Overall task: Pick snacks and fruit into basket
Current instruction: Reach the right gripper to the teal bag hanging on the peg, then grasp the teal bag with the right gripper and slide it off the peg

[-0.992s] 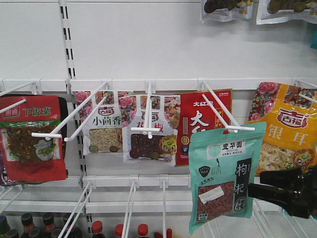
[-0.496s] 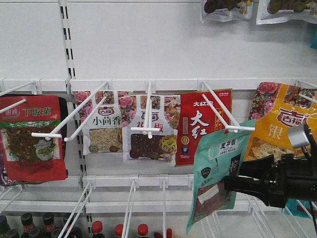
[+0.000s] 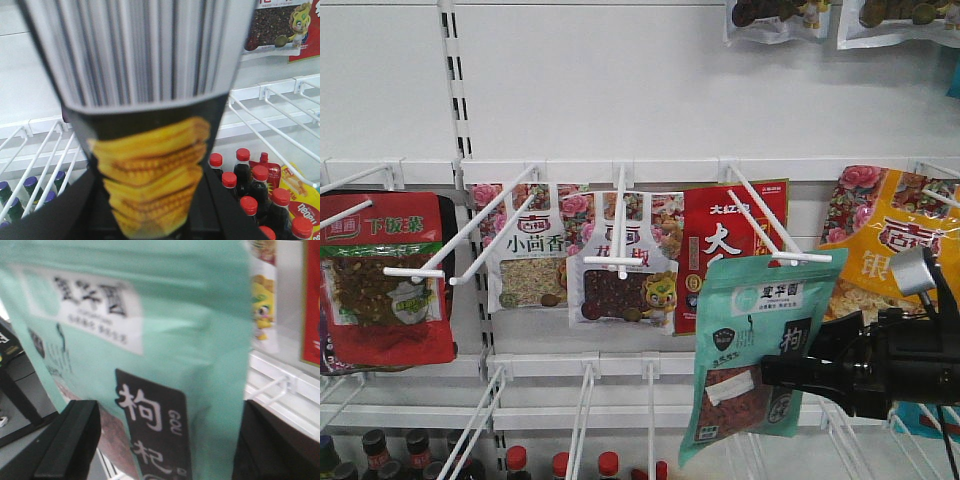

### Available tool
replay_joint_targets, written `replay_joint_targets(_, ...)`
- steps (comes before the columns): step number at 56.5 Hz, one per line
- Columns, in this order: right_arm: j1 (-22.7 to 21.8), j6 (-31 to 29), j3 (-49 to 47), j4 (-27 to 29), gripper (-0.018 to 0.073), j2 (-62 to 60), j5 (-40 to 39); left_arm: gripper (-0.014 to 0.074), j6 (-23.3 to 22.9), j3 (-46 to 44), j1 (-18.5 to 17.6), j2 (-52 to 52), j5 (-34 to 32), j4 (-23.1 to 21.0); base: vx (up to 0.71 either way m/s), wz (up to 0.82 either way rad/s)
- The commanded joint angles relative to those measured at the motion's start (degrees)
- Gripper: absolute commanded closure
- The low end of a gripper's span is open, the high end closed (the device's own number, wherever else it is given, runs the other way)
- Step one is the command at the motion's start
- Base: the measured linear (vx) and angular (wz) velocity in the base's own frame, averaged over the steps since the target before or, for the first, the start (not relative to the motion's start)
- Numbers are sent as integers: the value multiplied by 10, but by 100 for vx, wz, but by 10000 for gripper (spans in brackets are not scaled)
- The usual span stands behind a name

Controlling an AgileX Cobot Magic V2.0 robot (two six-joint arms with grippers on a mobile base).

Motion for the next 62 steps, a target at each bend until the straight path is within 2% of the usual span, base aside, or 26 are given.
replay_joint_targets(1, 18, 14, -17, 21, 5, -30, 61, 586, -1, -21, 0, 3, -55, 3, 0, 0)
replay_joint_targets(13, 36, 19, -17, 13, 64, -36, 54, 586, -1, -21, 0, 3, -55, 3, 0, 0)
replay_joint_targets(28, 35, 28, -17, -7, 291, -42, 55, 586, -1, -21, 0, 3, -55, 3, 0, 0)
replay_joint_targets(37, 35, 45, -17, -14, 373, -46, 54, 586, -1, -21, 0, 3, -55, 3, 0, 0)
replay_joint_targets(48, 35, 74, -17, -17, 323, -47, 24, 586, -1, -21, 0, 3, -55, 3, 0, 0)
replay_joint_targets(62, 36, 77, -17, 24, 109, -47, -31, 586, -1, -21, 0, 3, -55, 3, 0, 0)
